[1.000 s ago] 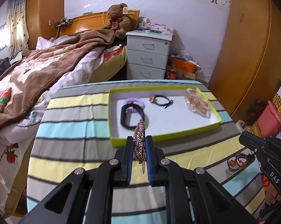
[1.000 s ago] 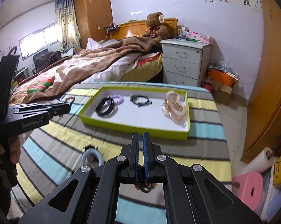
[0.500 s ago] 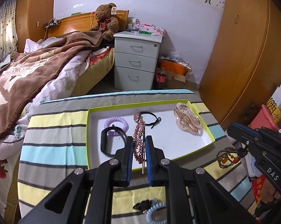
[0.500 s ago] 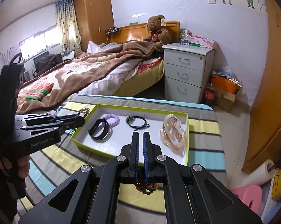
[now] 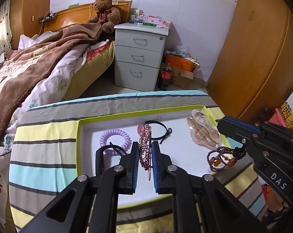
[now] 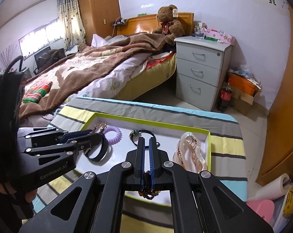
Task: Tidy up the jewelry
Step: 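Carry the hair clip and beaded bracelet over the green box, then lower both items into the box and open both grippers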
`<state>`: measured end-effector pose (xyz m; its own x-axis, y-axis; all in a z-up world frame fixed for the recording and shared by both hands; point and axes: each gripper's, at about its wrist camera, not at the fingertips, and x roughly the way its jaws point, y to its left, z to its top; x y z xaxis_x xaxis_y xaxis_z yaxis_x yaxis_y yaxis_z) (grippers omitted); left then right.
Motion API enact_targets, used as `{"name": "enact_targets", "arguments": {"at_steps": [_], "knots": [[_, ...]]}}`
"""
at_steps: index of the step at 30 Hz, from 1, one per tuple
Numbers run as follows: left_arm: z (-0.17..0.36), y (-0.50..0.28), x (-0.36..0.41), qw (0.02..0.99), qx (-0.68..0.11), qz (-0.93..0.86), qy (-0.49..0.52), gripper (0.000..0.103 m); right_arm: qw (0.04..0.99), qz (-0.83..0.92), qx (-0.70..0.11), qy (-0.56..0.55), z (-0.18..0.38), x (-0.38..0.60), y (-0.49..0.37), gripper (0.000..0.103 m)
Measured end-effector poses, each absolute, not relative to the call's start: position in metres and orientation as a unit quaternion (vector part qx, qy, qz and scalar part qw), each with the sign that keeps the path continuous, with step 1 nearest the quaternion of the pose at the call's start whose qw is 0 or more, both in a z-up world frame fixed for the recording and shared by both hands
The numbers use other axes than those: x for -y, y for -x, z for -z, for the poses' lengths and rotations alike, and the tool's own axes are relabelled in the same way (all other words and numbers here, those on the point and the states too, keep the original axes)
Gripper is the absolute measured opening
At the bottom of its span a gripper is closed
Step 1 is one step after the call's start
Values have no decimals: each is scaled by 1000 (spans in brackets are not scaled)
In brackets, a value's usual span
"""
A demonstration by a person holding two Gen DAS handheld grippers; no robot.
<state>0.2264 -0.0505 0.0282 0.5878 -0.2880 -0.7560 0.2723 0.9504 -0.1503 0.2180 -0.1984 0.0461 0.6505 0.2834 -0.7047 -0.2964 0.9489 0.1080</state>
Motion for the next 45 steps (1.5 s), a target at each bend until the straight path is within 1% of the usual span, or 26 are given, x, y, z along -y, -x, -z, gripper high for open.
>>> {"name": "enact_targets", "arguments": {"at_steps": [10, 17, 27, 45], "knots": [[-4, -252, 54, 879, -450, 155, 10, 13, 894, -174, -413, -6, -16, 194, -245, 4], [8, -259, 60, 878, -457, 140, -13, 13, 886, -174, -429, 3, 1, 192, -253, 4], [20, -264, 66, 873, -467, 135, -19, 14, 883, -161, -440, 19, 14, 197, -254, 4], [25, -268, 69, 873, -470, 133, -20, 14, 878, -144, -453, 65, 28, 193, -250, 4]]}}
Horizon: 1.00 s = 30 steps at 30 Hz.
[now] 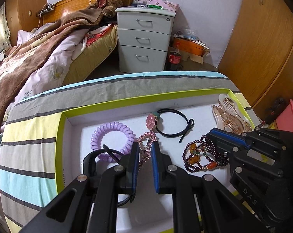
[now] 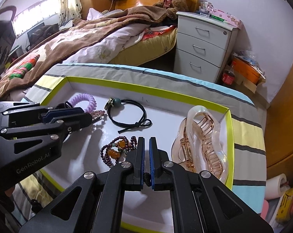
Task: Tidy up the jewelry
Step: 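Lower both items into the box and open both grippers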
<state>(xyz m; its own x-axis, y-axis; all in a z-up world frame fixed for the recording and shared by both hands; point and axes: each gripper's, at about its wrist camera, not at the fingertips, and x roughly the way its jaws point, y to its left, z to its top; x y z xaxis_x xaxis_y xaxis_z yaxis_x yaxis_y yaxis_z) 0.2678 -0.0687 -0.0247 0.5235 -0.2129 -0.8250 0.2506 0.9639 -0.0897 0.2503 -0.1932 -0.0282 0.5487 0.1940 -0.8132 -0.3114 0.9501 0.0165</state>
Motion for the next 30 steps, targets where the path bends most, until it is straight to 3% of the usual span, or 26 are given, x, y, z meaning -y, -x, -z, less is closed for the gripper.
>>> {"name": "enact_targets", "arguments": {"at_steps": [11, 19, 24, 30], "knots": [[24, -268, 68, 872, -472, 130, -12, 15, 878, -135, -453, 81, 28, 192, -246, 11], [20, -262, 69, 872, -470, 136, -10, 25, 881, -131, -448, 83, 22, 192, -242, 15], [14, -257, 68, 874, -467, 137, -9, 29, 884, -132, -441, 78, 16, 193, -238, 29], [5, -246, 65, 878, -460, 132, -11, 39, 889, -135, -431, 70, 6, 194, -227, 31]]}}
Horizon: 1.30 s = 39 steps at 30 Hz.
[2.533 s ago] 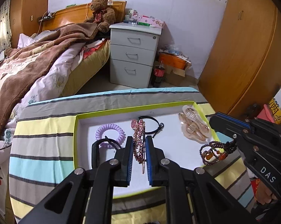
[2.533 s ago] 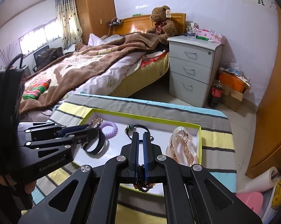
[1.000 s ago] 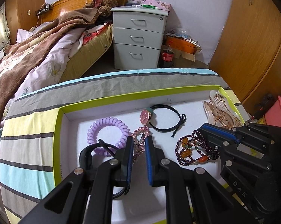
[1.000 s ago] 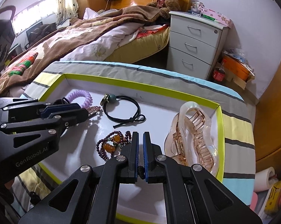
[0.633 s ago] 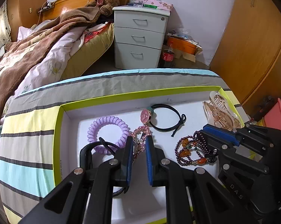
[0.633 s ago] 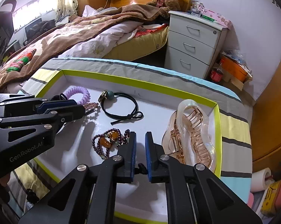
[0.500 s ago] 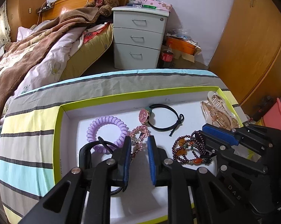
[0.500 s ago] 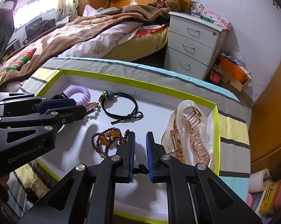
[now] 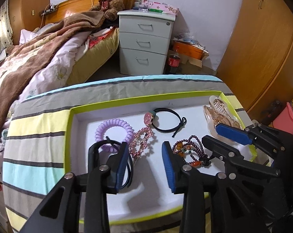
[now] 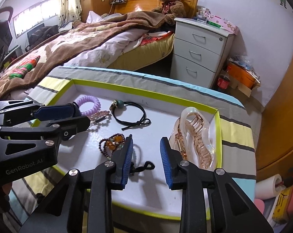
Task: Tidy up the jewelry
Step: 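Lower both items into the box and open both grippers, then move both grippers back to the remaining hair ties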
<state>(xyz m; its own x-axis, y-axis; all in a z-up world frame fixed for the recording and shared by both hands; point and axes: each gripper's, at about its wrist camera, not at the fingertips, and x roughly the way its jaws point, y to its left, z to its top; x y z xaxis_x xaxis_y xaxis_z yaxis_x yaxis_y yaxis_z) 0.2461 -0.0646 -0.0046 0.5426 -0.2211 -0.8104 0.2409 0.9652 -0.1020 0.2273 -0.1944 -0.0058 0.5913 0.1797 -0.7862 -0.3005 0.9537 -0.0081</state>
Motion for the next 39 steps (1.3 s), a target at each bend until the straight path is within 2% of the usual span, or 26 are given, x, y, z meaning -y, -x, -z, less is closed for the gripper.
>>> {"name": "enact_targets", "arguments": {"at_steps": [11, 20, 33, 34, 36, 39], "knots": [[-21, -208, 50, 890, -438, 125, -1, 45, 903, -132, -407, 47, -17, 197, -193, 31], [-36, -164, 37, 900, -418, 125, 4, 47, 909, -136, -392, 36, -26, 196, -154, 31], [-28, -111, 14, 901, -415, 127, 24, 50, 901, -164, -401, 21, -6, 188, -103, 32], [-25, -108, 11, 900, -417, 126, 26, 50, 899, -170, -404, 19, -3, 186, -101, 33], [-21, -103, 6, 899, -419, 126, 34, 50, 894, -183, -409, 16, 2, 183, -96, 46], [-15, -96, -2, 897, -421, 126, 46, 50, 887, -200, -416, 11, 9, 176, -94, 46]]}}
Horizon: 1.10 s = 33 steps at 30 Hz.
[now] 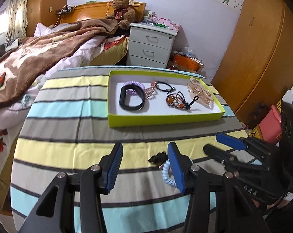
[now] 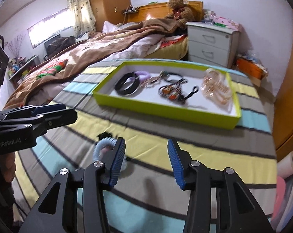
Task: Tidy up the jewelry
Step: 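Move both grippers back to the remaining hair ties, then grasp the pale blue coil hair tie with the right gripper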
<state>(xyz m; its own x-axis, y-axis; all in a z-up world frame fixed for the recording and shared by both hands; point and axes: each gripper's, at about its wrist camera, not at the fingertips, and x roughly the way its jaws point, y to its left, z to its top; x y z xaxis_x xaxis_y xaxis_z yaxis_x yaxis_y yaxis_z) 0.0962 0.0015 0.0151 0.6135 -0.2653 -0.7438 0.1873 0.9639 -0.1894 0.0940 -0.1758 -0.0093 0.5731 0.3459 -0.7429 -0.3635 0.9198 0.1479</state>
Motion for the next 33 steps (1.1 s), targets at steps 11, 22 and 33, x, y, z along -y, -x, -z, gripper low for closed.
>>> {"name": "enact_targets", "arguments": {"at_steps": [11, 22, 33], "knots": [[-3, -84, -25, 894, -428, 112, 65, 51, 863, -229, -450, 4, 33, 160, -97, 46], [5, -79, -28, 892, -435, 108, 59, 51, 859, -232, -457, -9, 37, 162, -93, 30], [8, -80, -30, 890, -440, 102, 62, 51, 867, -235, -440, -17, 32, 172, -82, 10]]}}
